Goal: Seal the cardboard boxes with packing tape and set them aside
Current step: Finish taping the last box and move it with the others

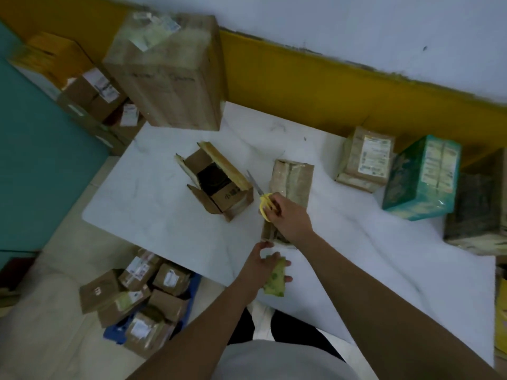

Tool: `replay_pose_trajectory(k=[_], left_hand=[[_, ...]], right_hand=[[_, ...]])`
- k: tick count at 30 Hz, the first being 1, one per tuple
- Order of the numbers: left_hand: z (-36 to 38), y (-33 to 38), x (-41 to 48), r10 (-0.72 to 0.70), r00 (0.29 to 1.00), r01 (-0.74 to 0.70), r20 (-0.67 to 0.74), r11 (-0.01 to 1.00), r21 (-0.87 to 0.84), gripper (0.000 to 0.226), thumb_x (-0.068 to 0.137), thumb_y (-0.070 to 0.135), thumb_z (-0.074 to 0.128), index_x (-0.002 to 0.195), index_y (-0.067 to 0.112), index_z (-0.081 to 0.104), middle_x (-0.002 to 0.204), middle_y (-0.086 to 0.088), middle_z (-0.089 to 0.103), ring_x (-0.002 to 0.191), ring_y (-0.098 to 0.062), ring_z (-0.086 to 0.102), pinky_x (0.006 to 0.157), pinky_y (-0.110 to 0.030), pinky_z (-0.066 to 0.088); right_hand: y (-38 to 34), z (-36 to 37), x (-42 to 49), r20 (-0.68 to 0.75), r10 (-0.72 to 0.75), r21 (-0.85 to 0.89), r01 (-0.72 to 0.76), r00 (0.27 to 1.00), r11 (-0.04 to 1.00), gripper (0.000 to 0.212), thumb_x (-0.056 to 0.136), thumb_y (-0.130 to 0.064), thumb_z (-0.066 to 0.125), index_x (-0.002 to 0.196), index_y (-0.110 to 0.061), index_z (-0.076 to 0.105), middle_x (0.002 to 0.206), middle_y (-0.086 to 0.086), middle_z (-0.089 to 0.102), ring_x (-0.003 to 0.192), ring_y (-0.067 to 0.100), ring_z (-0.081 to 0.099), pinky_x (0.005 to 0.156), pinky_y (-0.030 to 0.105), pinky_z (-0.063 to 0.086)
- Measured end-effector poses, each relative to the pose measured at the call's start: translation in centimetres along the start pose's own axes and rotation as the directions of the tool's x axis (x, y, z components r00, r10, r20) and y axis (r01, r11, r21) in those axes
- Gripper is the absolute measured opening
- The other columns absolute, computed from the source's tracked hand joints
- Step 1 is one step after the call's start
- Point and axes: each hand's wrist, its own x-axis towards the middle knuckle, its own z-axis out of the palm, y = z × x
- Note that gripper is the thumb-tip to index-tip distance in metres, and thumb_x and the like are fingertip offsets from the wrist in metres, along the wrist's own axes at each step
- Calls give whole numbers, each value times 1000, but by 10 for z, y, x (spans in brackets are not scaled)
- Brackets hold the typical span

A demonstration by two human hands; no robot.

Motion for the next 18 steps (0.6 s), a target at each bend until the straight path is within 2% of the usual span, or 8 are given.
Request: replay_pose_trajectory(k=[2, 4, 5, 7, 9, 12, 15, 18], left_hand=[[2, 0, -5, 33, 999, -34, 35, 999, 24, 19, 97, 4, 56, 110, 11, 45, 99, -23, 55, 80, -32, 66, 53, -48, 58], [4, 3, -11, 33, 999, -35, 40, 999, 39, 24, 96, 3, 56, 116, 9, 43, 101, -24, 55, 80, -32, 65, 53, -49, 59], [4, 3, -12, 36, 999, -38, 31, 998, 53, 28, 96, 4, 56, 120, 9, 42, 102, -24, 56, 82, -31, 65, 54, -49, 59], [4, 6, -11, 60, 998, -61, 14, 994, 89, 37, 96, 7, 58, 129, 9, 41, 103, -24, 59, 85, -30, 67, 56, -49, 59], [2, 10, -10, 81, 996, -83, 20, 988, 131, 41, 96, 10, 59, 133, 10, 41, 107, -25, 60, 89, -30, 68, 59, -51, 59], [-3, 16, -12, 68, 997, -75, 47, 979, 192, 40, 96, 14, 59, 132, 14, 42, 106, -24, 64, 87, -33, 69, 66, -54, 59], [-4, 19, -16, 37, 997, -53, 69, 969, 241, 40, 97, 15, 58, 133, 17, 39, 107, -24, 66, 76, -33, 70, 61, -47, 59], [-3, 21, -18, 5, 997, -25, 74, 963, 268, 48, 97, 16, 59, 137, 19, 33, 112, -24, 66, 69, -31, 69, 53, -39, 58]], right_hand=[[-3, -12, -4, 70, -67, 20, 66, 995, 998, 27, 88, -58, 51, 105, -37, 53, 93, -9, 64, 90, 10, 65, 85, 41, 52], [-9, -30, -14, 71, -118, 60, 114, 991, 992, 19, 96, -44, 52, 102, -26, 56, 91, -6, 63, 85, 8, 63, 79, 36, 52], [-10, -44, -23, 60, -156, 17, 155, 986, 988, 30, 99, -43, 48, 112, -17, 57, 101, -3, 63, 91, 13, 61, 82, 32, 49], [-13, -79, -59, 282, 14, -29, -6, 959, 1000, 51, 93, -54, 50, 127, -15, 56, 111, -7, 59, 103, 14, 56, 86, 20, 41], [3, -99, -95, 479, 175, -30, -183, 860, 983, 46, 82, -67, 57, 104, -27, 64, 95, -11, 64, 92, 13, 61, 75, 18, 44], [12, -110, -124, 591, 353, -199, -293, 725, 935, 50, 74, -81, 51, 93, -36, 60, 95, -9, 62, 83, 12, 61, 64, 20, 52], [10, -97, -120, 651, 432, -275, -336, 624, 901, 65, 77, -83, 45, 113, -30, 59, 111, -6, 55, 98, 16, 57, 70, 22, 57], [8, -77, -101, 675, 466, -275, -390, 572, 879, 80, 76, -83, 48, 125, -21, 57, 120, 0, 53, 106, 19, 54, 78, 29, 59]])
